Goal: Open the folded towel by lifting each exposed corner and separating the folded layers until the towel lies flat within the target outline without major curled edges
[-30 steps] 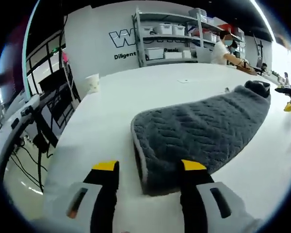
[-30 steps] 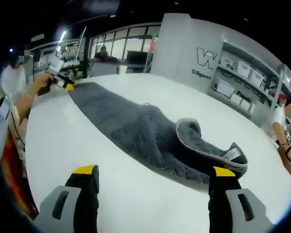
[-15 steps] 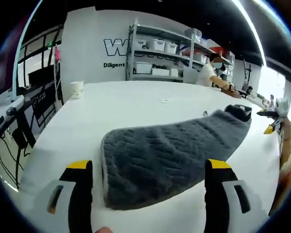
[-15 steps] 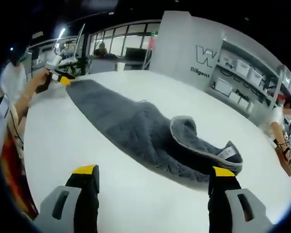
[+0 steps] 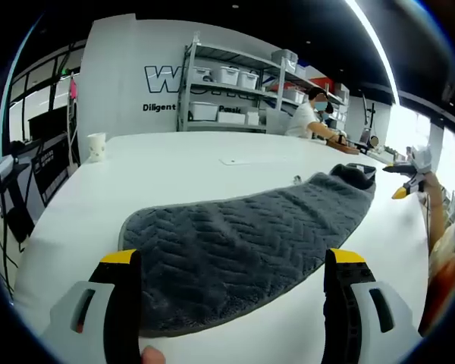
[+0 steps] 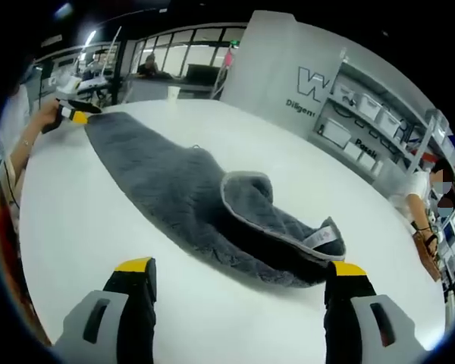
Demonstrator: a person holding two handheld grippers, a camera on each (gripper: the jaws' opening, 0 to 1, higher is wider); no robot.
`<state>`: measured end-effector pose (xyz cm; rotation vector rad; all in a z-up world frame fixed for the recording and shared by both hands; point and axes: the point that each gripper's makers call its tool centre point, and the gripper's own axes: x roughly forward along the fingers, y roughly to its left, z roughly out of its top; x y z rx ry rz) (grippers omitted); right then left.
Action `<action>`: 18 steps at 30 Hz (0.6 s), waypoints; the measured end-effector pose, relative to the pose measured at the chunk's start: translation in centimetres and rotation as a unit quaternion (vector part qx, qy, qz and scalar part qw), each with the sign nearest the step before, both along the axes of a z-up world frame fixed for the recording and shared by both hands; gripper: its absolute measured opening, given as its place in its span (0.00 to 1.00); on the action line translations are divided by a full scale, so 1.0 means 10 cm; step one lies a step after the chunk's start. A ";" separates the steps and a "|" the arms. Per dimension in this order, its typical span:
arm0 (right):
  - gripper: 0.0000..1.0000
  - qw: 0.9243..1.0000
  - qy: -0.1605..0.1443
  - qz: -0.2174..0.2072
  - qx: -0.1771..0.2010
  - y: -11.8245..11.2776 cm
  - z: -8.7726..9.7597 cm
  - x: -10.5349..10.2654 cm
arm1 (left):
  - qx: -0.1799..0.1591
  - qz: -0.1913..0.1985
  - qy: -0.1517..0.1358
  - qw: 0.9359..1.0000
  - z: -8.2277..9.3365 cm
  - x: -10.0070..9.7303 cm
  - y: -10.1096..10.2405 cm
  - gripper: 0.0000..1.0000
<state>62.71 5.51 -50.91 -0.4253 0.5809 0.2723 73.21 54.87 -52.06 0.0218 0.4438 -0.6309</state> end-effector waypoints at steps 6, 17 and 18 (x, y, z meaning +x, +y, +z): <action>0.67 0.998 -0.025 -0.033 -0.052 -0.30 0.01 0.27 | 0.024 -0.001 -0.019 1.000 0.00 0.04 -0.04 1.00; 0.31 0.995 -0.035 -0.017 -0.090 -0.42 -0.03 0.58 | 0.025 -0.011 -0.033 0.999 0.08 0.04 -0.13 1.00; 0.23 0.995 -0.031 -0.012 -0.093 -0.41 -0.05 0.60 | 0.025 -0.012 -0.036 0.999 0.09 0.04 -0.14 1.00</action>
